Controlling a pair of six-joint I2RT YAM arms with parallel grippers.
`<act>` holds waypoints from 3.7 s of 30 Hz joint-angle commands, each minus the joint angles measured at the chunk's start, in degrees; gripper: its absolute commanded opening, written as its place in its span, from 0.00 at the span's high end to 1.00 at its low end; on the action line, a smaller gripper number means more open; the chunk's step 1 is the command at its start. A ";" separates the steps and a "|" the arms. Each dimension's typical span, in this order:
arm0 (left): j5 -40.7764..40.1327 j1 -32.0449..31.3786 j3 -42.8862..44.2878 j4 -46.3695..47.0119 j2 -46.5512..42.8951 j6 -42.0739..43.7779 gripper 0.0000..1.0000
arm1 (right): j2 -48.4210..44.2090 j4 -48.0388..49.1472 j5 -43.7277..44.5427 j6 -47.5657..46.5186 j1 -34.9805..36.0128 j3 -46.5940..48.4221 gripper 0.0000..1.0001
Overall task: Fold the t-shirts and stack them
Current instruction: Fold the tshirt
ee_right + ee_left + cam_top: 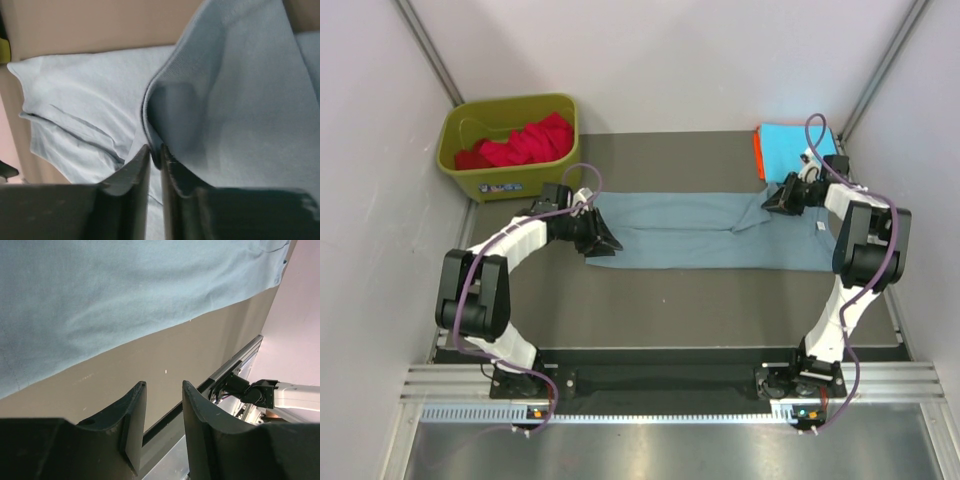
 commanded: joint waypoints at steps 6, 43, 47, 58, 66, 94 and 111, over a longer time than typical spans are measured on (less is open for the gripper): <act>2.69 -0.07 1.43 3.74 2.54 -0.01 0.60 | -4.87 -1.31 2.52 4.69 0.83 -3.42 1.00; 9.63 0.46 -1.99 12.61 9.05 -2.82 0.60 | -28.25 -4.55 24.76 39.51 2.76 -24.35 0.99; 9.98 0.29 -3.05 15.60 8.00 -4.84 0.60 | -30.80 -5.53 23.54 40.65 2.76 -26.80 0.94; 10.87 -4.19 0.11 25.62 8.25 -9.59 0.55 | -30.37 -10.63 26.58 25.20 -0.93 -21.55 0.51; 11.13 -13.85 13.36 36.42 18.09 -13.71 0.51 | -19.84 -3.01 27.69 14.63 -6.20 -11.17 0.40; 0.84 -27.58 29.47 57.09 39.99 -32.80 0.59 | -7.96 12.58 17.20 14.37 -11.04 -13.10 0.66; 2.69 -26.79 24.47 36.72 30.15 -15.40 0.60 | -3.47 11.52 16.93 13.58 -11.21 -8.44 0.90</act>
